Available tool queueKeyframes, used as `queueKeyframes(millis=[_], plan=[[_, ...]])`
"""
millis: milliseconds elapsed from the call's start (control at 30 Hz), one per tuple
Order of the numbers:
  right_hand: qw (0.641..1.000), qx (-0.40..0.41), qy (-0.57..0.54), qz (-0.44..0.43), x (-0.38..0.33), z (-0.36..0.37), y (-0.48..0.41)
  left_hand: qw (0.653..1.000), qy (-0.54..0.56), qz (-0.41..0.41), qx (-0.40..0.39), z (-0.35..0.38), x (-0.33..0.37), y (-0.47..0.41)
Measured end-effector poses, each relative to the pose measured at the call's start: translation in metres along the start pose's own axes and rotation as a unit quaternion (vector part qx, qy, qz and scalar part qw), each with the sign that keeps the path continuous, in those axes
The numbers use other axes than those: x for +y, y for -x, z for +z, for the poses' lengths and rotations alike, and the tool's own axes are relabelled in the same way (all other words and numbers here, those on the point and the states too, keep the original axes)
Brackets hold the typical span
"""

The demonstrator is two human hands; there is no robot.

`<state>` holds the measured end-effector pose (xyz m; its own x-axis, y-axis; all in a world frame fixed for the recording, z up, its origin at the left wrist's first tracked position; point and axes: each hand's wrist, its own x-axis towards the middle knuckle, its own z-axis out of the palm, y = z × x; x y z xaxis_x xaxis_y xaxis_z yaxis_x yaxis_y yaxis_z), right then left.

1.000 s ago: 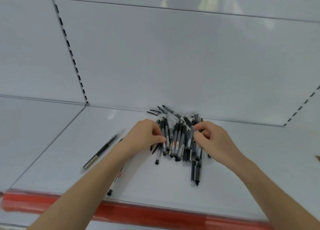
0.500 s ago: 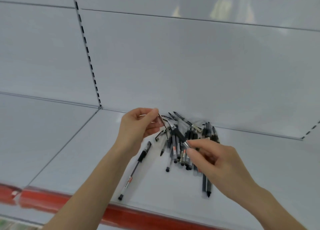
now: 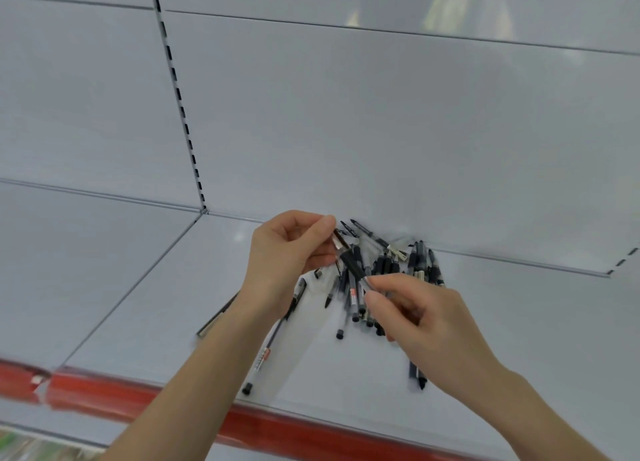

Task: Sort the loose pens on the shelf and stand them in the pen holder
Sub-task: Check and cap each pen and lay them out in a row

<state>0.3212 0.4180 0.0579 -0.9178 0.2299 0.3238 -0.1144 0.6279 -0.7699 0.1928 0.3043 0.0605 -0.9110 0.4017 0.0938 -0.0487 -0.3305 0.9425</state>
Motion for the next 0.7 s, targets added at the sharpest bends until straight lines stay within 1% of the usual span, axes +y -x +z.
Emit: queueKeyframes(millis=[167, 333, 400, 500, 533, 600, 667, 700], plan=[[1.000, 0.016, -0.006, -0.001, 0.003, 0.003, -0.002, 1.000, 0.020, 0.009, 0.006, 0.007, -0.003, 0.006], [1.000, 0.017, -0.019, -0.006, 0.001, 0.008, -0.008, 0.999, 0.018, 0.026, 0.008, 0.006, 0.001, 0.005], [0.999, 0.004, -0.039, 0.008, 0.000, 0.008, -0.014, 0.999, 0.027, 0.020, 0.004, 0.005, 0.003, 0.003], [0.997, -0.045, -0.043, 0.046, 0.004, 0.004, -0.026, 0.999, 0.025, 0.013, 0.029, 0.000, 0.001, -0.002], [0.997, -0.048, -0.023, 0.055, 0.008, 0.003, -0.032, 0.999, 0.010, 0.010, 0.035, -0.004, 0.000, -0.004], [0.995, -0.043, 0.065, 0.062, 0.020, 0.000, -0.045, 0.997, -0.061, 0.007, 0.045, -0.014, -0.004, -0.010], [0.984, -0.050, 0.162, 0.058, 0.030, 0.002, -0.056, 0.978, -0.196, 0.029, 0.059, -0.026, -0.009, -0.015], [0.978, -0.059, 0.191, 0.059, 0.033, 0.005, -0.059, 0.959, -0.272, 0.048, 0.065, -0.031, -0.011, -0.017]])
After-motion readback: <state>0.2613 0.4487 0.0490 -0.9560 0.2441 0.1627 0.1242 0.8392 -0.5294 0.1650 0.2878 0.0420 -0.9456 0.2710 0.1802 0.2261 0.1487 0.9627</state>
